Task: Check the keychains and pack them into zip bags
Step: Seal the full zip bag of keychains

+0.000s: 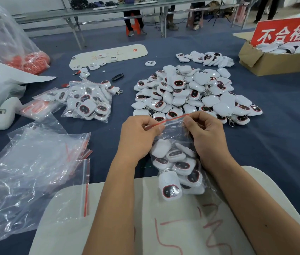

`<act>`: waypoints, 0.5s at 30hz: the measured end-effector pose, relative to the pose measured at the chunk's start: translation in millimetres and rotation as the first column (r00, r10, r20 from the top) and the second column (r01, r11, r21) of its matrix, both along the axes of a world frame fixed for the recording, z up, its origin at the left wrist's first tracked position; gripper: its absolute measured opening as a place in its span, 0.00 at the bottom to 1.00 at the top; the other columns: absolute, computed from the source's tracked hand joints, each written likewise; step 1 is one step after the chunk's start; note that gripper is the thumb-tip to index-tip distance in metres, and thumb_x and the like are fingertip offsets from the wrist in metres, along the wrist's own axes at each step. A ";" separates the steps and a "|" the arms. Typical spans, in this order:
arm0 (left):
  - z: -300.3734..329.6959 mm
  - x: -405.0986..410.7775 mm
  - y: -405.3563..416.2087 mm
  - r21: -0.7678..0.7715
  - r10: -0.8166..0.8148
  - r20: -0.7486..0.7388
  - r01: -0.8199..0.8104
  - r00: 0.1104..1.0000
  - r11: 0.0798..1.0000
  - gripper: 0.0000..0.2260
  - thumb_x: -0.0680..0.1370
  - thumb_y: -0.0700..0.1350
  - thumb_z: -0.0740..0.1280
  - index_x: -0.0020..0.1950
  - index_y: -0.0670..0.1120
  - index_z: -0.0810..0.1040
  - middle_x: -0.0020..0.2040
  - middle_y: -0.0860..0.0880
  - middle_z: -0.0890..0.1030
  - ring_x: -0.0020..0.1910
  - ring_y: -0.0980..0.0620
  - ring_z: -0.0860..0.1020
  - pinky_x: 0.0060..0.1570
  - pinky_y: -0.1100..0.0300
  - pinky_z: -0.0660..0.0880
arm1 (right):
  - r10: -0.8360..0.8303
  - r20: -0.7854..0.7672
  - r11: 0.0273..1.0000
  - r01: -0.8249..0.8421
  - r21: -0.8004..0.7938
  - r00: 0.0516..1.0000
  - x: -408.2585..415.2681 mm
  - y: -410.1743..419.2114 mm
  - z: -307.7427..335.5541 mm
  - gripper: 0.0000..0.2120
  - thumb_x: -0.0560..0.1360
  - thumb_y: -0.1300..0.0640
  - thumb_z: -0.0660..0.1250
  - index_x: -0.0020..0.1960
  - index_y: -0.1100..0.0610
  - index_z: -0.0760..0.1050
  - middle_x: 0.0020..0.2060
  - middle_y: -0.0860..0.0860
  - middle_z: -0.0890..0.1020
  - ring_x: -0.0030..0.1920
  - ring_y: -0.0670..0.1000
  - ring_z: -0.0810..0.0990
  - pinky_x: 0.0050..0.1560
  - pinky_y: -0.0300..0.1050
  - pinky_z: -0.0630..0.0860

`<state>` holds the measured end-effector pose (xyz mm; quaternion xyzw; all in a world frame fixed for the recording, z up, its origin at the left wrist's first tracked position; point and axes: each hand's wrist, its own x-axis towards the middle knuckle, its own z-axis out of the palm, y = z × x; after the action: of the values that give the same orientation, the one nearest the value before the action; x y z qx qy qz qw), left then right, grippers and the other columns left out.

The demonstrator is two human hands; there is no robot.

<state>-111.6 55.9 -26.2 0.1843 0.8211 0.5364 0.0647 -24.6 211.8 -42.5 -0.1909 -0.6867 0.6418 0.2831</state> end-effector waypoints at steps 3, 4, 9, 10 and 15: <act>0.4 0.6 -1.4 0.035 0.005 0.028 -0.006 1.000 0.999 0.06 0.76 0.45 0.77 0.39 0.53 0.87 0.35 0.53 0.85 0.35 0.55 0.81 0.42 0.54 0.80 | -0.002 -0.002 1.000 0.002 -0.010 1.000 -0.1 0.2 0.0 0.08 0.82 0.59 0.69 0.44 0.57 0.82 0.33 0.52 0.81 0.33 0.45 0.75 0.35 0.40 0.76; 0.3 1.2 -1.9 0.050 0.009 0.036 -0.010 0.999 0.999 0.06 0.75 0.46 0.77 0.39 0.54 0.87 0.35 0.53 0.85 0.34 0.55 0.81 0.40 0.54 0.80 | -0.005 -0.001 1.000 0.005 -0.012 1.000 -0.1 0.5 -0.1 0.08 0.82 0.59 0.69 0.44 0.58 0.82 0.34 0.53 0.81 0.33 0.46 0.75 0.35 0.41 0.76; -0.9 -0.8 -7.6 0.138 0.045 0.168 -0.069 0.985 0.988 0.06 0.76 0.43 0.77 0.39 0.48 0.87 0.38 0.44 0.86 0.35 0.49 0.82 0.48 0.43 0.83 | -0.051 -0.016 0.997 0.050 -0.061 0.999 -1.2 2.5 0.5 0.09 0.82 0.61 0.68 0.44 0.62 0.80 0.31 0.50 0.80 0.31 0.44 0.74 0.34 0.37 0.74; -1.1 -1.1 -8.3 0.153 0.048 0.195 -0.079 0.980 0.985 0.06 0.77 0.42 0.77 0.39 0.48 0.87 0.38 0.43 0.87 0.36 0.48 0.82 0.50 0.42 0.83 | -0.052 -0.020 0.996 0.050 -0.068 0.998 -1.5 2.5 0.7 0.09 0.82 0.62 0.68 0.44 0.62 0.80 0.31 0.50 0.79 0.31 0.45 0.73 0.34 0.36 0.73; -0.2 -1.3 -6.2 0.122 0.056 0.160 -0.076 0.985 0.990 0.08 0.78 0.42 0.75 0.39 0.48 0.86 0.36 0.49 0.86 0.34 0.54 0.81 0.39 0.58 0.81 | -0.053 -0.023 0.992 0.050 -0.113 0.998 -1.1 2.4 1.7 0.08 0.83 0.62 0.68 0.44 0.60 0.80 0.30 0.47 0.80 0.30 0.43 0.74 0.33 0.35 0.75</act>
<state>-112.9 49.7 -26.3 0.1179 0.7831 0.6025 0.0991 -25.7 214.2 -40.9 -0.2158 -0.6405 0.6745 0.2972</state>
